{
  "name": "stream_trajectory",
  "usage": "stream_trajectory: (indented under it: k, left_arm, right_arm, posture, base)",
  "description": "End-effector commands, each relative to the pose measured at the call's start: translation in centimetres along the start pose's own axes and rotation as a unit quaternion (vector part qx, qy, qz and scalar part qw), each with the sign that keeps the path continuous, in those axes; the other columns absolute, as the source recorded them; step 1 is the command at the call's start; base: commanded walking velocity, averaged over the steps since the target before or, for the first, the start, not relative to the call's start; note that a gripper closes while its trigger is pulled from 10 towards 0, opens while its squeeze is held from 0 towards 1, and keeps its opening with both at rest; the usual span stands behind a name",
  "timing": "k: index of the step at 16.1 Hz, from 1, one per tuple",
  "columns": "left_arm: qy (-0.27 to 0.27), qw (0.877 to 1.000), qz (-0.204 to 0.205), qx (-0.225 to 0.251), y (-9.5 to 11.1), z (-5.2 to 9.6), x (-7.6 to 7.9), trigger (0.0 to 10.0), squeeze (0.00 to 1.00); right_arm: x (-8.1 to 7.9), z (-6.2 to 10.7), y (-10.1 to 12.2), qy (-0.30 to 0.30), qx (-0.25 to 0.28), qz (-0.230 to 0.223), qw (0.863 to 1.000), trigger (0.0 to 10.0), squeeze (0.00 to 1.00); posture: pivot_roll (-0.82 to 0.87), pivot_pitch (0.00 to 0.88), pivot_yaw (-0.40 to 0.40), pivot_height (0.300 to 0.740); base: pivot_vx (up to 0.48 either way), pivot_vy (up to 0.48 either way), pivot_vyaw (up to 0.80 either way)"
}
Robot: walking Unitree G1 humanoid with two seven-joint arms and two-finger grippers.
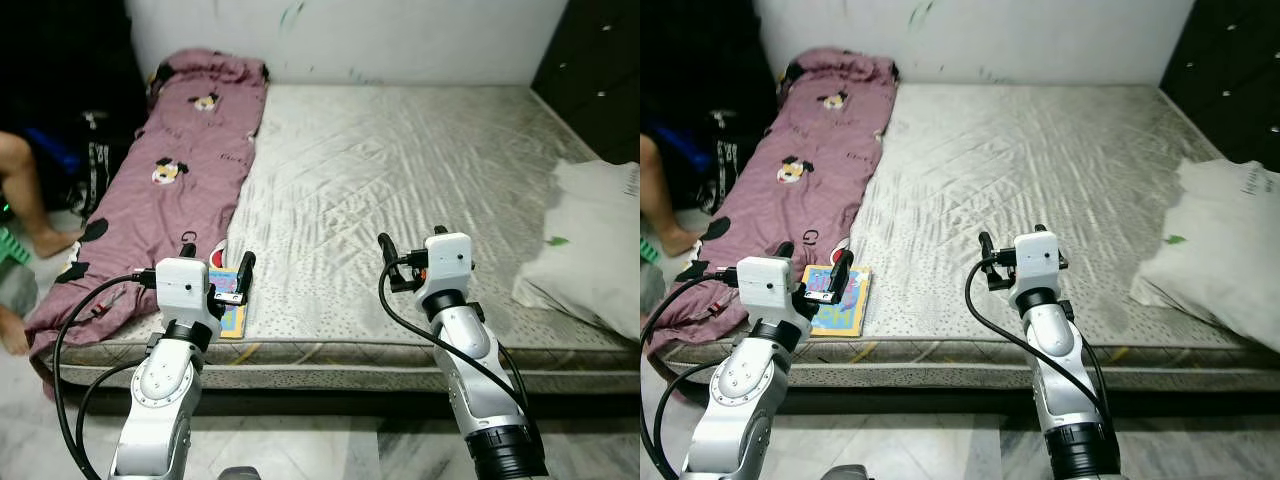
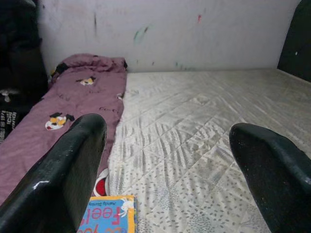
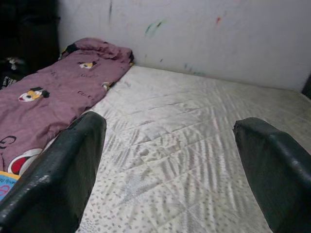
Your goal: Clean up the room
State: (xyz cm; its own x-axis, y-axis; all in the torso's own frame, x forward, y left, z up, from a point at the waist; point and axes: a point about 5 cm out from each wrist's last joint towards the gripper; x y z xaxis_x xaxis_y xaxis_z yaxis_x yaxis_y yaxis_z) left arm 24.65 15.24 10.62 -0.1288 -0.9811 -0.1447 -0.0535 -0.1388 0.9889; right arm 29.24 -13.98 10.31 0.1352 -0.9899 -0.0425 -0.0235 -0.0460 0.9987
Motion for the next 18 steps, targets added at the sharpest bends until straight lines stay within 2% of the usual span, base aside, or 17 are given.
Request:
stream_trajectory:
  k: [1, 4, 11, 15, 18]
  left_arm:
    - [0.003, 1.0, -0.001, 0.005, 0.23, -0.09, -0.28, 10.0, 0.0]
    - [0.003, 1.0, -0.002, 0.004, 0.17, -0.14, -0.29, 10.0, 0.0]
    - [0.024, 1.0, -0.015, -0.007, -0.07, -0.2, -0.58, 10.0, 0.0]
    - [0.017, 1.0, -0.018, -0.009, -0.12, -0.19, -0.35, 10.0, 0.0]
    - [0.02, 1.0, -0.011, -0.008, -0.12, -0.23, -0.36, 10.0, 0.0]
  right_arm:
    - [-0.12, -0.28, 0.26, 0.005, 0.006, 0.001, 1.0, 10.0, 0.0]
    - [-0.11, -0.36, 0.23, 0.005, 0.005, 0.001, 1.0, 10.0, 0.0]
    - [-0.07, -0.31, 0.06, 0.001, 0.005, 0.001, 1.0, 10.0, 0.0]
    - [-0.05, -0.13, -0.09, 0.002, 0.002, 0.009, 1.0, 10.0, 0.0]
    - [0.06, -0.19, -0.13, -0.001, 0.0, 0.008, 1.0, 10.0, 0.0]
  posture:
    - [0.06, 0.0, -0.005, 0.74]
    - [0.07, 0.0, -0.008, 0.74]
    - [0.07, 0.0, -0.006, 0.74]
    - [0.06, 0.0, -0.005, 0.74]
    - [0.06, 0.0, -0.006, 0.74]
  base:
    - [0.311, 0.0, 0.0]
    - [0.306, 0.0, 0.0]
    - [0.0, 0.0, 0.0]
    - [0.0, 0.0, 0.0]
    - [0.0, 0.0, 0.8]
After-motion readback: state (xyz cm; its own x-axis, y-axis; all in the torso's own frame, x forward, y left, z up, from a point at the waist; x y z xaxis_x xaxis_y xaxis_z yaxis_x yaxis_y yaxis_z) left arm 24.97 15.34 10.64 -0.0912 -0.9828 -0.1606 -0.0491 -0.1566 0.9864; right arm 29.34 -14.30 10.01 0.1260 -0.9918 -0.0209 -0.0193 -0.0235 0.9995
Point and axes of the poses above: a point about 5 cm out from each wrist's last joint towards the gripper, its own z axis pointing back from the gripper into the wrist, its own y axis along the axis of the wrist's last joint, x = y × z, and after that the axes turned 8 degrees about -z, right-handed
